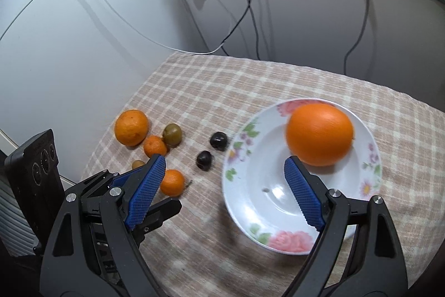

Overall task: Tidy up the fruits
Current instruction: 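Move the right tool back to the second large orange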

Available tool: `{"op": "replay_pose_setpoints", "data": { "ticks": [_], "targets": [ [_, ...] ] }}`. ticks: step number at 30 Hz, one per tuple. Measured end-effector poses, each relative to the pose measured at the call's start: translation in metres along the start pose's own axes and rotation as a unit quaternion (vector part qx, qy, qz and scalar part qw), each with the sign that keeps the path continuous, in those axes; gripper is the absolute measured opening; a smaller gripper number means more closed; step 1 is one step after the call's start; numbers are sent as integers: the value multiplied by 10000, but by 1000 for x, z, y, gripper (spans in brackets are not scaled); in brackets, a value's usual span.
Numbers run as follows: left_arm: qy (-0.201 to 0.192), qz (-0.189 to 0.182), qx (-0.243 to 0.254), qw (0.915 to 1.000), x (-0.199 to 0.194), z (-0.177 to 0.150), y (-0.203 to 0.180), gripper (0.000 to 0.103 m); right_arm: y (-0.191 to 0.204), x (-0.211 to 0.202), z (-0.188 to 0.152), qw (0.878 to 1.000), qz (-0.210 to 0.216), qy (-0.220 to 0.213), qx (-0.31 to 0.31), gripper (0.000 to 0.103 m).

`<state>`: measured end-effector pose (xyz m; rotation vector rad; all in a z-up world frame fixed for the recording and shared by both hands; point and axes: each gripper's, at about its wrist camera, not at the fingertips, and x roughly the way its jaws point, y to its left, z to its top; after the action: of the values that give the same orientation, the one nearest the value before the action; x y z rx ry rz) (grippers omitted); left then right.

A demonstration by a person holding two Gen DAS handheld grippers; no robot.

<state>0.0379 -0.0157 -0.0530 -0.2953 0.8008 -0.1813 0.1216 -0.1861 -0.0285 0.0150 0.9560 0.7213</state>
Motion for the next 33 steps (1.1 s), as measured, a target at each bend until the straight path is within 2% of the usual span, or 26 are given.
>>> {"op": "replay_pose_setpoints", "data": {
  "ticks": [15, 25, 33],
  "targets": [
    [-213, 530, -522, 9970, -22, 0, 64, 71, 48, 41, 17, 9984, 274, 217, -451, 90],
    [-300, 897, -924, 9912, -34, -3, 110, 71, 83, 74, 28, 9951, 466, 417, -770, 90],
    [-294, 969, -1089, 9889, -32, -2, 131, 71, 110, 103, 32, 9909, 595, 644, -1024, 90]
  ]
}}
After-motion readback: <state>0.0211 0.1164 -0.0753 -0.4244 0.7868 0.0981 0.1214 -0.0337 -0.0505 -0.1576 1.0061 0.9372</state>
